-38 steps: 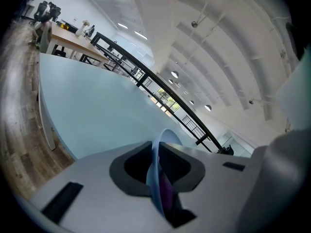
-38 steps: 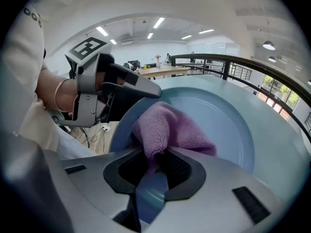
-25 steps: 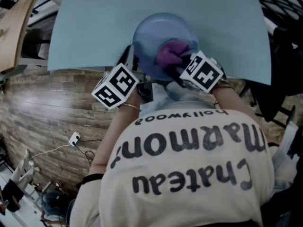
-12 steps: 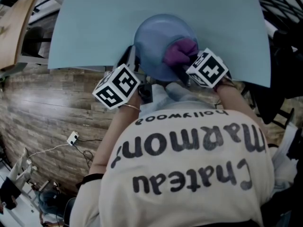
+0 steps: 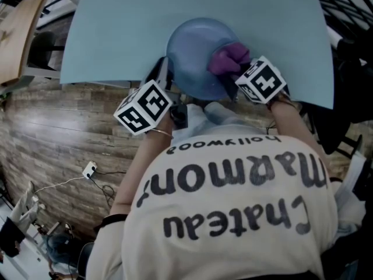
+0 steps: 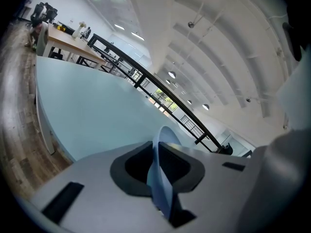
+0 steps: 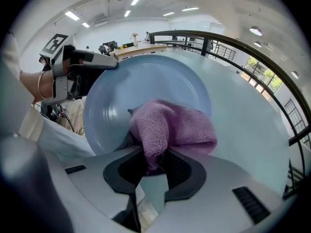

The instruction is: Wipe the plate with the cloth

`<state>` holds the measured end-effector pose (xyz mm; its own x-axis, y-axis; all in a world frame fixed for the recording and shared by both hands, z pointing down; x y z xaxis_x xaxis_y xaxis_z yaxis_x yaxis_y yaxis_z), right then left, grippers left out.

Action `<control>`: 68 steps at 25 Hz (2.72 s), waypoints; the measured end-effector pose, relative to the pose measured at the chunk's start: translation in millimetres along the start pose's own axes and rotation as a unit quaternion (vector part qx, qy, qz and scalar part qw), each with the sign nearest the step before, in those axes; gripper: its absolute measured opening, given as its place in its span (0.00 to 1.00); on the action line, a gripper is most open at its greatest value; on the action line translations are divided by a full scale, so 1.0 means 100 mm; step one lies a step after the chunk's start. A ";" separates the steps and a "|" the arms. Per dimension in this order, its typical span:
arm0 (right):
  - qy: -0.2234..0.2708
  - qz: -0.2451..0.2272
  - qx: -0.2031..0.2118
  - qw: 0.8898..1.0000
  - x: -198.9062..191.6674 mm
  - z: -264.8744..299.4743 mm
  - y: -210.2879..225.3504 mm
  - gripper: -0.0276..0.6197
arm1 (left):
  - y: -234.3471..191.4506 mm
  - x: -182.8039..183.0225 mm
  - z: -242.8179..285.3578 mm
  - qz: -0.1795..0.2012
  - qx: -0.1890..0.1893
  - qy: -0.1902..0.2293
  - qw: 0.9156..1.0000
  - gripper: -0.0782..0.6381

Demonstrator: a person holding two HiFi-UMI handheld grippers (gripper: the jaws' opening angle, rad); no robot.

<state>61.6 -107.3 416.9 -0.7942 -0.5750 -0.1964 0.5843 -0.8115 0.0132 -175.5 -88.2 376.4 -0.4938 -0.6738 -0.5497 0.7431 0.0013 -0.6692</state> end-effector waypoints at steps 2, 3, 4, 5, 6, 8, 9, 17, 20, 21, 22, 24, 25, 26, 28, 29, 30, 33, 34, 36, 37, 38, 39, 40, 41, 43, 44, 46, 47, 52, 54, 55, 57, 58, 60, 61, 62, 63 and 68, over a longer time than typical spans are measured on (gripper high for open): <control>0.000 0.002 -0.004 1.000 -0.01 0.00 0.03 0.21 | 0.00 0.00 0.00 -0.001 -0.001 0.000 1.000 0.16; 0.000 0.001 -0.008 1.000 -0.01 0.00 0.04 0.21 | 0.00 -0.01 0.00 -0.001 -0.001 0.000 1.000 0.16; 0.001 0.000 -0.012 1.000 -0.01 0.00 0.05 0.21 | 0.00 -0.01 0.00 0.000 -0.002 -0.001 1.000 0.16; 0.002 -0.001 -0.018 1.000 -0.01 -0.01 0.06 0.21 | 0.01 0.00 0.00 0.000 -0.004 -0.002 1.000 0.16; 0.006 -0.001 -0.025 1.000 -0.01 -0.01 0.07 0.21 | 0.02 0.00 0.00 -0.001 -0.007 -0.003 1.000 0.16; 0.017 -0.001 -0.047 0.999 0.00 -0.02 0.10 0.21 | 0.03 0.01 0.00 -0.005 -0.016 -0.003 1.000 0.16; 0.024 -0.002 -0.062 0.998 0.01 -0.02 0.12 0.21 | 0.03 0.01 0.01 -0.008 -0.020 -0.002 1.000 0.16; 0.060 -0.026 -0.100 0.993 0.16 -0.15 0.03 0.21 | 0.06 0.08 0.00 -0.013 -0.023 0.028 0.999 0.17; 0.096 0.000 -0.048 0.994 0.29 -0.23 -0.02 0.21 | 0.06 0.10 -0.01 -0.015 -0.019 0.034 0.999 0.17; 0.109 0.007 -0.029 0.994 0.34 -0.26 -0.05 0.21 | 0.05 0.10 -0.01 -0.018 -0.017 0.036 0.999 0.17; 0.121 0.013 -0.010 0.992 0.39 -0.28 -0.08 0.21 | 0.05 0.09 -0.01 -0.021 -0.016 0.036 0.999 0.17; 0.143 0.021 0.026 0.989 0.49 -0.32 -0.14 0.21 | 0.04 0.09 -0.02 -0.024 -0.014 0.037 0.999 0.17; 0.152 0.025 0.043 0.987 0.54 -0.33 -0.17 0.21 | 0.04 0.09 -0.03 -0.024 -0.012 0.038 0.999 0.17; 0.160 0.028 0.059 0.985 0.59 -0.34 -0.21 0.21 | 0.03 0.09 -0.04 -0.024 -0.011 0.039 0.999 0.17; 0.171 0.031 0.089 0.981 0.67 -0.33 -0.30 0.21 | 0.02 0.09 -0.06 -0.023 -0.008 0.040 0.999 0.17; 0.174 0.031 0.102 0.979 0.70 -0.32 -0.35 0.21 | 0.02 0.09 -0.06 -0.024 -0.007 0.041 0.999 0.17; 0.177 0.029 0.115 0.977 0.74 -0.30 -0.40 0.21 | 0.01 0.09 -0.07 -0.024 -0.006 0.042 0.999 0.16; 0.182 0.020 0.146 0.972 0.83 -0.25 -0.57 0.21 | 0.02 0.09 -0.08 -0.024 -0.006 0.043 0.999 0.17; 0.182 0.016 0.153 0.971 0.85 -0.24 -0.62 0.21 | 0.03 0.08 -0.08 -0.024 -0.006 0.043 0.999 0.16; 0.180 0.006 0.164 0.970 0.86 -0.22 -0.73 0.21 | 0.03 0.03 -0.09 -0.027 -0.005 0.039 0.999 0.16; 0.177 0.001 0.166 0.970 0.86 -0.20 -0.77 0.21 | 0.03 0.01 -0.09 -0.028 -0.004 0.037 0.999 0.16; 0.174 -0.002 0.167 0.970 0.85 -0.18 -0.80 0.21 | 0.03 -0.02 -0.09 -0.030 -0.003 0.035 0.999 0.16; 0.172 -0.005 0.168 0.971 0.84 -0.16 -0.82 0.21 | 0.02 -0.04 -0.09 -0.032 -0.001 0.033 0.999 0.16; 0.170 -0.006 0.169 0.971 0.83 -0.14 -0.83 0.21 | 0.01 -0.06 -0.09 -0.036 -0.001 0.031 0.999 0.16; 0.169 -0.007 0.171 0.971 0.82 -0.13 -0.84 0.21 | 0.00 -0.07 -0.10 -0.039 -0.001 0.030 0.999 0.16; 0.167 -0.012 0.173 0.971 0.80 -0.11 -0.86 0.21 | -0.02 -0.10 -0.11 -0.043 -0.001 0.028 0.999 0.16; 0.164 -0.018 0.172 0.971 0.78 -0.09 -0.88 0.21 | -0.03 -0.11 -0.12 -0.044 -0.002 0.027 0.999 0.16; 0.154 -0.035 0.171 0.972 0.75 -0.07 -0.93 0.21 | -0.06 -0.15 -0.15 -0.047 -0.001 0.023 0.999 0.16; 0.148 -0.044 0.173 0.973 0.73 -0.06 -0.95 0.21 | -0.07 -0.16 -0.16 -0.049 0.000 0.021 0.999 0.16; 0.112 -0.091 0.162 0.976 0.58 -0.01 -0.98 0.21 | -0.12 -0.20 -0.17 -0.067 -0.003 0.013 0.998 0.16; 0.103 -0.102 0.155 0.977 0.52 0.00 -0.99 0.21 | -0.14 -0.21 -0.18 -0.073 -0.005 0.013 0.997 0.16; 0.099 -0.107 0.153 0.977 0.50 0.00 -1.00 0.21 | -0.14 -0.22 -0.19 -0.074 -0.005 0.013 0.997 0.16; 0.090 -0.112 0.151 0.978 0.46 0.00 -0.99 0.21 | -0.16 -0.23 -0.20 -0.072 -0.005 0.014 0.997 0.16; 0.085 -0.113 0.150 0.979 0.44 0.00 -0.98 0.21 | -0.17 -0.23 -0.21 -0.071 -0.005 0.014 0.997 0.16; 0.074 -0.115 0.144 0.980 0.40 0.02 -0.97 0.21 | -0.19 -0.22 -0.20 -0.070 -0.004 0.013 0.997 0.16; 0.069 -0.118 0.140 0.981 0.38 0.03 -0.96 0.21 | -0.20 -0.22 -0.19 -0.070 -0.003 0.012 0.997 0.16; 0.064 -0.122 0.137 0.981 0.35 0.04 -0.94 0.21 | -0.21 -0.22 -0.18 -0.070 -0.003 0.010 0.998 0.16; 0.060 -0.123 0.135 0.981 0.32 0.04 -0.92 0.21 | -0.21 -0.21 -0.16 -0.069 -0.002 0.008 0.998 0.16; 0.040 -0.114 0.117 0.986 0.22 0.05 -0.81 0.21 | -0.23 -0.15 -0.14 -0.068 -0.005 0.003 0.998 0.16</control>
<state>-4.0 -54.1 416.1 -0.8796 -0.3722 -0.2963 0.3299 -0.9259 0.1839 -191.0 -67.9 392.9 -0.5931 -0.6634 -0.4561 0.6644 -0.0833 -0.7427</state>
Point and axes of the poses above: the fingertips, and each gripper's own axes: z forward along the fingers, y to its right, x out of its top, the point moved 6 cm from there along -z, backward along the fingers, and after that the axes turned 12 degrees about -y, right-handed, at the moved point
